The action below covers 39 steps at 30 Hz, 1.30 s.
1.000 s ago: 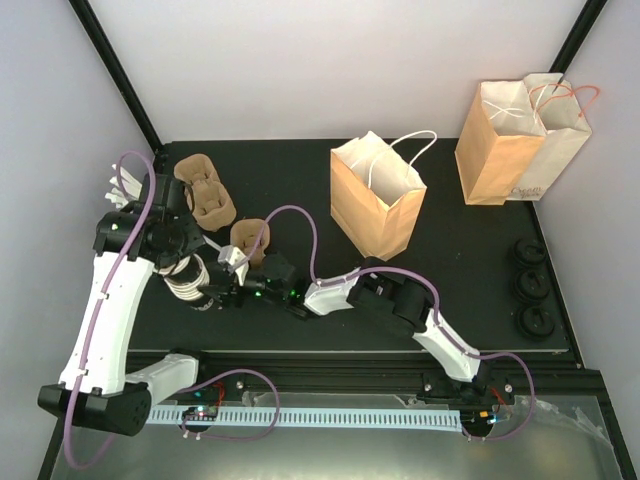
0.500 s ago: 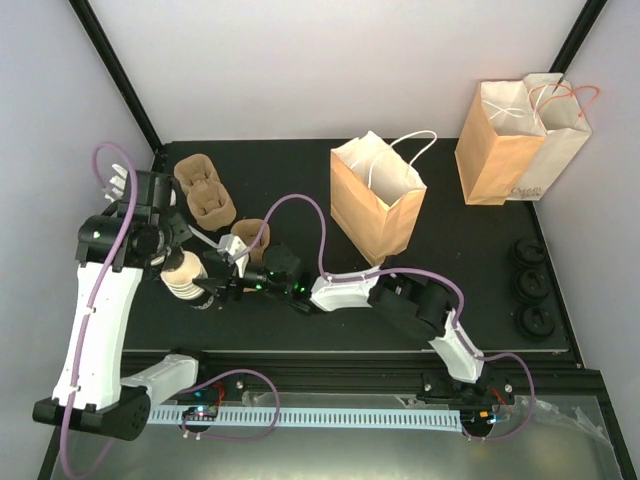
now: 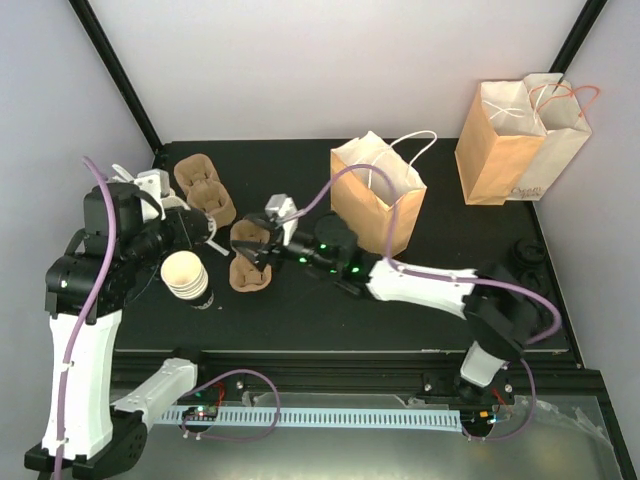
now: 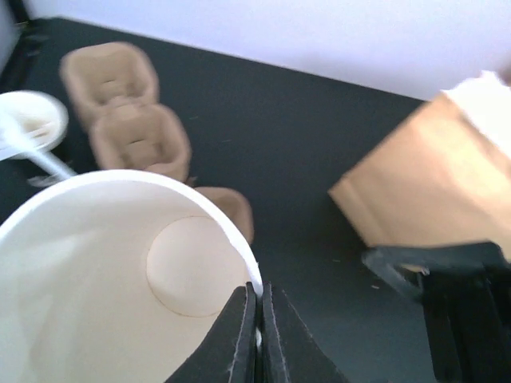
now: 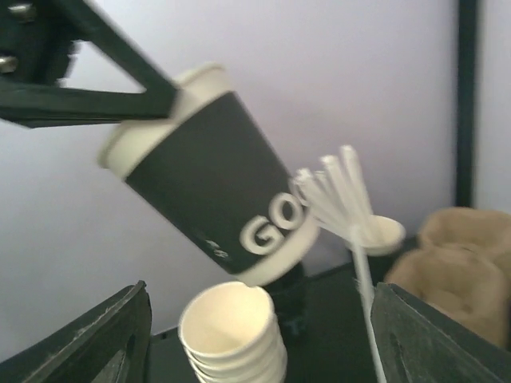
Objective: Pack the takeout coffee
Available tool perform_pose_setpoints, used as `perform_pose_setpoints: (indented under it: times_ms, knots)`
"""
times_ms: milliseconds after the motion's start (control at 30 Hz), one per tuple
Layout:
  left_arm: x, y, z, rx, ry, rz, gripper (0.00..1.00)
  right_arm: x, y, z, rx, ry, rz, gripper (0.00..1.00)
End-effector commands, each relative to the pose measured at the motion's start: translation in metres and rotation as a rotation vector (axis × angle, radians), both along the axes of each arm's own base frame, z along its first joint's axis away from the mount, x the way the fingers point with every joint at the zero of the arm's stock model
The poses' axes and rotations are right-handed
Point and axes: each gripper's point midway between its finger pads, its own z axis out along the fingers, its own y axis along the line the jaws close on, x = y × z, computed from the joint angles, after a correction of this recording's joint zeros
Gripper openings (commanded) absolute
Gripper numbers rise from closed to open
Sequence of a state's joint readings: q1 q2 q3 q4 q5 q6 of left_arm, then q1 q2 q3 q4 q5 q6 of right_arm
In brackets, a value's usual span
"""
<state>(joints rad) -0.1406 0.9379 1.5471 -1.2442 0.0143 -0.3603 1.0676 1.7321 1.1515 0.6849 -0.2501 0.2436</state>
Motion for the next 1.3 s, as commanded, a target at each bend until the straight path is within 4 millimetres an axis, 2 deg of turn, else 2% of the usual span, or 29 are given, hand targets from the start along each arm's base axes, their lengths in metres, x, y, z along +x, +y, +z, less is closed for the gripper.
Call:
perform_pose_setpoints:
  times_ms: [0, 133, 233, 367, 533, 633, 767, 933, 1100, 1200, 1267]
  knots:
    - [0.008, -0.054, 0.018, -0.090, -0.094, -0.293, 0.03, 0.016, -0.055, -0.012, -0.096, 0.166, -0.169, 0.78]
    - [0.015, -0.097, -0.011, -0.115, 0.003, -0.438, 0.03, 0.012, -0.106, -0.032, -0.228, 0.247, -0.292, 0.83]
    - [0.019, -0.127, -0.030, -0.073, 0.039, -0.497, 0.04, 0.006, -0.146, -0.059, -0.334, 0.320, -0.369, 0.88]
    - [0.028, -0.166, -0.052, -0.035, 0.045, -0.555, 0.05, -0.001, -0.199, -0.096, -0.434, 0.466, -0.454, 0.87]
    - [0.040, -0.213, -0.096, 0.062, 0.067, -0.599, 0.05, -0.010, -0.248, -0.136, -0.502, 0.625, -0.566, 0.84]
    - [0.048, -0.241, -0.132, 0.131, 0.074, -0.619, 0.05, -0.016, -0.264, -0.158, -0.526, 0.703, -0.615, 0.84]
    - [0.056, -0.269, -0.162, 0.200, 0.078, -0.655, 0.05, -0.024, -0.273, -0.180, -0.529, 0.798, -0.640, 0.83]
    - [0.061, -0.286, -0.203, 0.289, 0.160, -0.667, 0.05, -0.031, -0.281, -0.199, -0.576, 0.869, -0.672, 0.77]
    - [0.061, -0.292, -0.224, 0.350, 0.178, -0.663, 0.09, -0.033, -0.285, -0.208, -0.610, 0.871, -0.684, 0.75]
    - [0.061, -0.293, -0.231, 0.354, 0.191, -0.660, 0.19, -0.031, -0.286, -0.207, -0.604, 0.858, -0.687, 0.75]
    - [0.060, -0.291, -0.231, 0.354, 0.200, -0.650, 0.35, -0.030, -0.286, -0.206, -0.603, 0.850, -0.694, 0.75]
